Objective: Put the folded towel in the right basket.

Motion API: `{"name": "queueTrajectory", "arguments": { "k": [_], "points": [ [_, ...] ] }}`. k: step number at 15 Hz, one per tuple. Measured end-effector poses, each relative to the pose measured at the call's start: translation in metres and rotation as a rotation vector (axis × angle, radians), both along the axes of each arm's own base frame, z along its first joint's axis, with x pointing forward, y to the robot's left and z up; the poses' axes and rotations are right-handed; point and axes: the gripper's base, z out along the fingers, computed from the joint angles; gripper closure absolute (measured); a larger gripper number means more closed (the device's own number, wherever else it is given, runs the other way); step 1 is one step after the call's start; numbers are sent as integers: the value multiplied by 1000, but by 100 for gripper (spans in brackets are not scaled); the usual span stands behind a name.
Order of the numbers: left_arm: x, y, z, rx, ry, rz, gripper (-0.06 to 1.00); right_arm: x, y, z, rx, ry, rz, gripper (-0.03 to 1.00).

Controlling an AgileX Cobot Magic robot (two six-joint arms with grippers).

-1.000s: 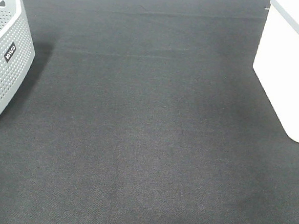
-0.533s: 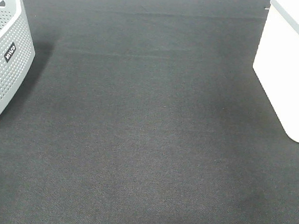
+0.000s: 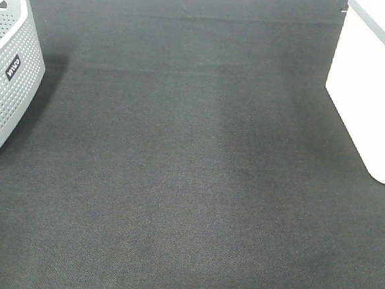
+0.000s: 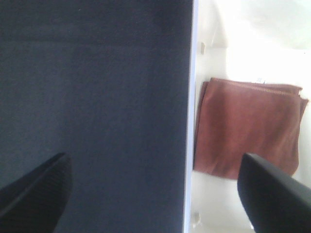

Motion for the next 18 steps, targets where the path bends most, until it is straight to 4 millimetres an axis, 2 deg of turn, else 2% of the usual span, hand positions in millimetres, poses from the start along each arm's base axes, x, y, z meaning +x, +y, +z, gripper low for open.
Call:
{"name": "queueTrajectory", "arguments": {
  "k": [3, 4, 5, 10, 11, 12, 13, 15, 16, 18],
  "points": [
    [0, 0, 0, 0, 0, 0, 7, -42, -1, 4, -27, 26, -7, 10],
    [0, 0, 0, 0, 0, 0, 7, -71, -3, -1, -48, 56, -12, 10],
    [0, 0, 0, 0, 0, 0, 7, -88, -4, -4, -64, 72, -16, 10],
    [0, 0, 0, 0, 0, 0, 7, -185, -4, -58, -96, 213, -16, 10],
    [0, 0, 0, 0, 0, 0, 7, -214, -3, -76, -95, 239, -15, 10],
    [0, 0, 0, 0, 0, 0, 7, -224, -3, -81, -95, 244, -15, 10],
    [0, 0, 0, 0, 0, 0, 7, -250, -2, -96, -95, 249, -14, 10],
    [0, 0, 0, 0, 0, 0, 7, -280, -2, -109, -100, 199, -19, 10],
    [0, 0, 0, 0, 0, 0, 7, -280, -2, -109, -100, 199, -19, 10],
    [0, 0, 0, 0, 0, 0, 7, -304, -2, -113, -109, 82, -27, 10]
  ]
}}
